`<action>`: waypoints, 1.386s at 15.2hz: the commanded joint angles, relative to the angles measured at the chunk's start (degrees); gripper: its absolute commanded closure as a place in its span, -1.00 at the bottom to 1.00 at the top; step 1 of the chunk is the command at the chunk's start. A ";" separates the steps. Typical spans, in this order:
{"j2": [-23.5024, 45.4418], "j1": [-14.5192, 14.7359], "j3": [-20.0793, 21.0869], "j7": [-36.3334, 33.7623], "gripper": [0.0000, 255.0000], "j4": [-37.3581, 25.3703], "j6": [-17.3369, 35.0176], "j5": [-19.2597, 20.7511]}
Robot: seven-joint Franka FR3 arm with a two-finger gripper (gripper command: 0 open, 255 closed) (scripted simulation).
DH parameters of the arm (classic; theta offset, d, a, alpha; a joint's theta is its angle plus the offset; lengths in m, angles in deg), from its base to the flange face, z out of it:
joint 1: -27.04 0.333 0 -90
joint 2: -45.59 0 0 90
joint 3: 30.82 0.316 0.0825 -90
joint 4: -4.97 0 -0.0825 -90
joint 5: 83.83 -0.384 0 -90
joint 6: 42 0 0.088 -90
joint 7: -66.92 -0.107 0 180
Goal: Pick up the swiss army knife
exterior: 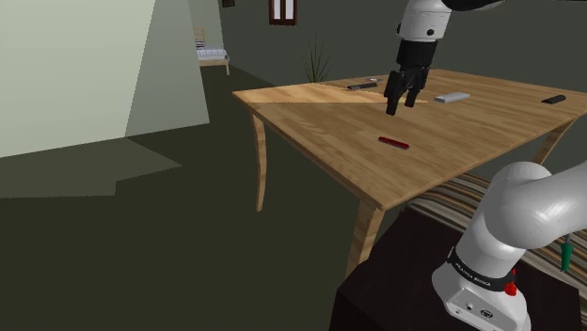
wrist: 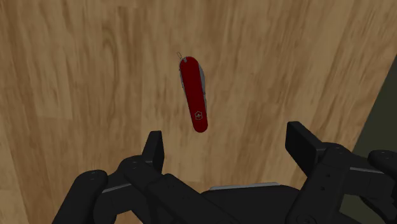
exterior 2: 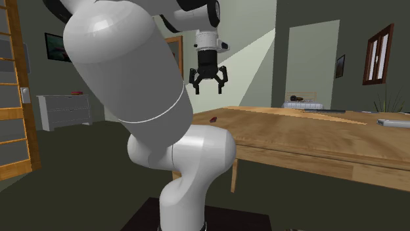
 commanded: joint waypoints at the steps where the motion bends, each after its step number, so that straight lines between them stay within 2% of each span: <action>1: 0.00 0.00 0.00 0.00 -1.00 0.00 0.00 0.00; 6: -1.86 -0.57 1.92 1.00 -1.00 9.30 5.70 5.74; 15: -2.70 -0.50 1.80 0.25 -1.00 15.60 11.10 5.89; 16: -2.86 -0.50 1.78 0.28 1.00 15.68 11.02 5.90; 21: -2.94 -0.45 1.87 0.14 1.00 16.07 11.33 5.84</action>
